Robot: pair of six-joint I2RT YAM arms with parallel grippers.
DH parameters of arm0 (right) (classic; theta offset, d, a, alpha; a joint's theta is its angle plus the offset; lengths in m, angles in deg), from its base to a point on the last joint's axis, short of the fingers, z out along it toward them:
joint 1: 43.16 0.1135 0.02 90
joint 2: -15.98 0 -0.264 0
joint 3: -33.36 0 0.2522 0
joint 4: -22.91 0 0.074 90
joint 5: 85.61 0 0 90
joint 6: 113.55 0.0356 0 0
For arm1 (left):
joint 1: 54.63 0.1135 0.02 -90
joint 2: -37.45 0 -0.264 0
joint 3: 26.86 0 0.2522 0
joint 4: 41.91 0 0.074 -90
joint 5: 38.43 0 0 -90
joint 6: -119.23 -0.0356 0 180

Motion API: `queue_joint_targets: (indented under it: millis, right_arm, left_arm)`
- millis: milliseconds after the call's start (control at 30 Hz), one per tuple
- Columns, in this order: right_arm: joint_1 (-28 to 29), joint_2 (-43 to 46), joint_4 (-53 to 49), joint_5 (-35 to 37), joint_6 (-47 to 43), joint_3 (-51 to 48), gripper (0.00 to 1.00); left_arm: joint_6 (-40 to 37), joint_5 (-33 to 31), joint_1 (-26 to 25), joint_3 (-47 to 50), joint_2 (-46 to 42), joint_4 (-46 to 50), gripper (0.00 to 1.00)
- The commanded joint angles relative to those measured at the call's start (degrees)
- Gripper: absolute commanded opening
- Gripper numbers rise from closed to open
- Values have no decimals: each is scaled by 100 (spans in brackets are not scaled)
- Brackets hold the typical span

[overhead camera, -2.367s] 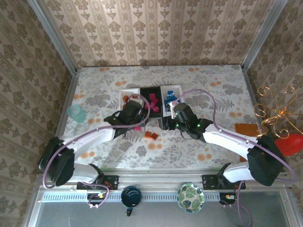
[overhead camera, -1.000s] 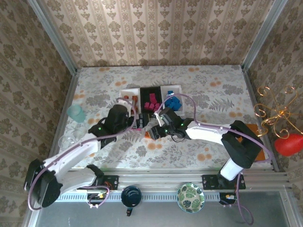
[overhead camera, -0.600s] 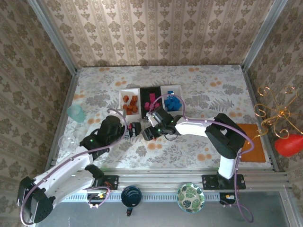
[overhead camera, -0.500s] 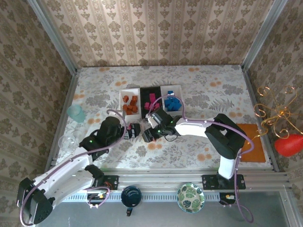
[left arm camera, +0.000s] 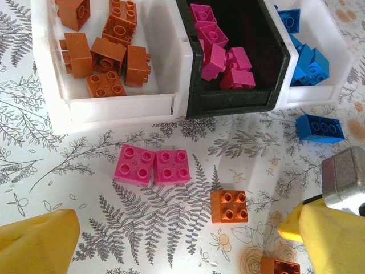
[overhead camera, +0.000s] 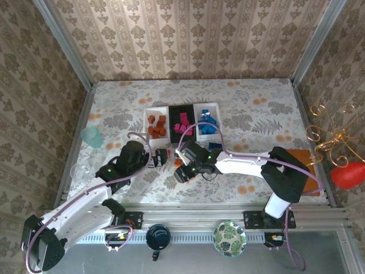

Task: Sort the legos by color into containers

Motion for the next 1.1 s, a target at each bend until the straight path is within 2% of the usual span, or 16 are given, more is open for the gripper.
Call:
queue_joint_targets:
  millis: [0, 267, 533, 667, 867, 1067]
  right_arm:
    - [272, -146, -505, 713, -311, 172, 70]
    - [611, -259, -497, 978, -513, 90, 67]
    - [621, -228, -320, 1048, -611, 30, 40]
    - [470, 70, -192, 788, -743, 189, 33]
    - [-71, -81, 144, 74, -840, 1260, 32]
    - [-577, -1341, 269, -231, -683, 2970, 32]
  left_arm:
    - [112, 25, 55, 77, -6, 15, 100]
    - [148, 58, 147, 111, 60, 26, 100]
    - [166, -9, 217, 111, -37, 164, 100]
    - [148, -151, 272, 111, -209, 355, 100]
    - [223, -534, 279, 118, -564, 741, 100]
    - [348, -775, 286, 189, -1053, 1111, 100]
